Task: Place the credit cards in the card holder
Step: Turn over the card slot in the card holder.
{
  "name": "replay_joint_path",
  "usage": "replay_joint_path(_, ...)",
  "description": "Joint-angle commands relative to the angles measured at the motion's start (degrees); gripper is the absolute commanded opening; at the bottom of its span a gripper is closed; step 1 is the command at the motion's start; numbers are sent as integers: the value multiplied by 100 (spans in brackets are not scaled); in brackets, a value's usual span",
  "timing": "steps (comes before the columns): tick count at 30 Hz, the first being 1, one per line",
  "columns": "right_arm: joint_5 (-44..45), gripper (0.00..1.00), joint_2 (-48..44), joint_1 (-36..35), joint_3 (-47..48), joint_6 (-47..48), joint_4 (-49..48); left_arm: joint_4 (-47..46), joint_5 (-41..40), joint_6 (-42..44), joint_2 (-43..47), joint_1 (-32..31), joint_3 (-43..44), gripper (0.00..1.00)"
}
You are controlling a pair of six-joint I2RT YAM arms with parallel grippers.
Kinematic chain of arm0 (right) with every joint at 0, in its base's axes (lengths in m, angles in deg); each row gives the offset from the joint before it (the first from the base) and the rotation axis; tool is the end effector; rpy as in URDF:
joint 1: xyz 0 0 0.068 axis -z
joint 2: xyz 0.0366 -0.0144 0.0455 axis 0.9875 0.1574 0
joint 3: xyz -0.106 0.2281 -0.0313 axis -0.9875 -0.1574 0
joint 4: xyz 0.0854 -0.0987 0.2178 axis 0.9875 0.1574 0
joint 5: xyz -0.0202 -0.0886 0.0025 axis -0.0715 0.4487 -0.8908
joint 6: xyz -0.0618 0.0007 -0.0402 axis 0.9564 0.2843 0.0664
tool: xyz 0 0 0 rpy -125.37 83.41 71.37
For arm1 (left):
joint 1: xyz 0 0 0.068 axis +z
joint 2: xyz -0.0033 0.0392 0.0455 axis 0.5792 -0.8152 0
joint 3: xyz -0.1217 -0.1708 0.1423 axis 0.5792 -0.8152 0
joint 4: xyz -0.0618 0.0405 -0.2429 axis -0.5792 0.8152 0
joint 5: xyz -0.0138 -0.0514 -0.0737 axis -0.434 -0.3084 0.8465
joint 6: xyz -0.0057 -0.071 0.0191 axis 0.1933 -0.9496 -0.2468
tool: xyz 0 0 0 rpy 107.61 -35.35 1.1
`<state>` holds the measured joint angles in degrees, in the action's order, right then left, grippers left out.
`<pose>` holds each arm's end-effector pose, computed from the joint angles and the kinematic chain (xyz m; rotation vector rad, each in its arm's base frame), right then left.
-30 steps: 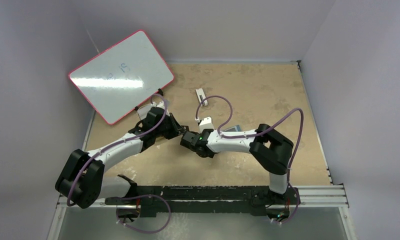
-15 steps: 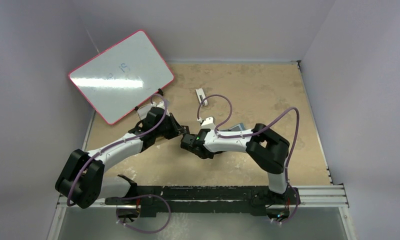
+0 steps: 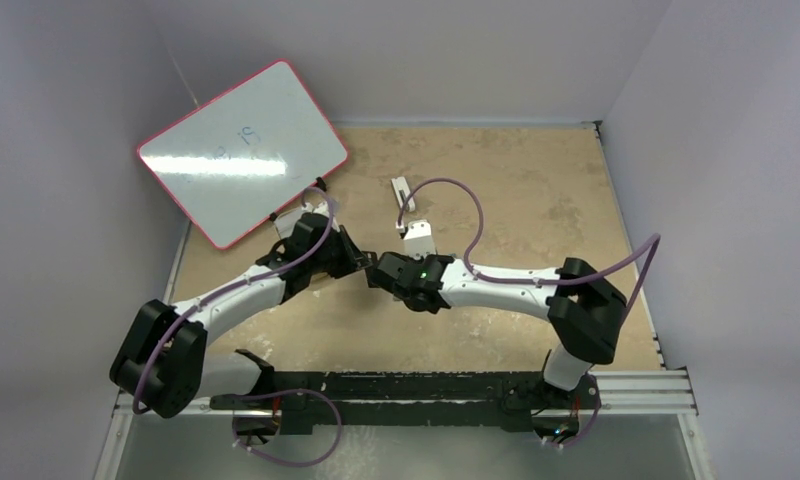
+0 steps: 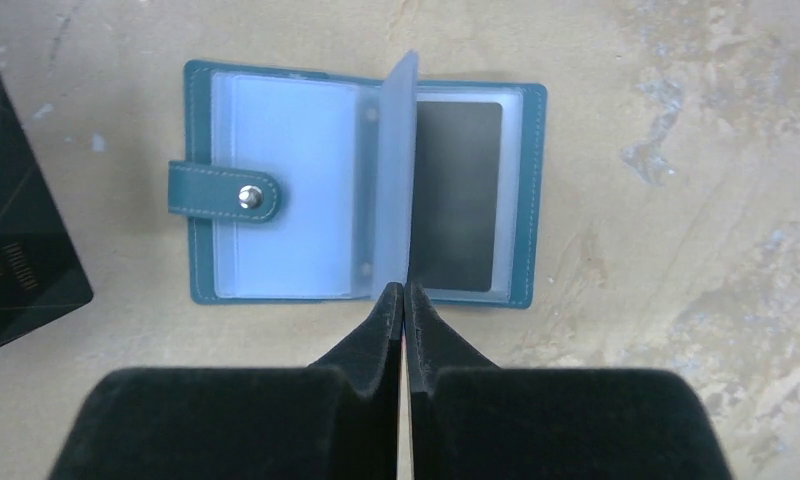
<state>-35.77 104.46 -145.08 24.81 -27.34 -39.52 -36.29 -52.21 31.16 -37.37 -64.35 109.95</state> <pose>0.1835 0.2774 0.1779 -0.1119 2.2697 -0.1478 0.2374 -0.1437 0.1638 -0.3675 2.3886 -0.9072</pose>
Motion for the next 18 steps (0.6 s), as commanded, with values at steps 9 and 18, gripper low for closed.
replay_joint_path(9, -1831, 0, -1779, 994, -1738, 706, -2605, -1285, 679, -385, 215, -154, 3, 0)
replay_joint_path(18, -3145, 0, -2636, 2071, -2862, 748, -3573, -3587, 1171, -1287, -674, -713, -32, 0)
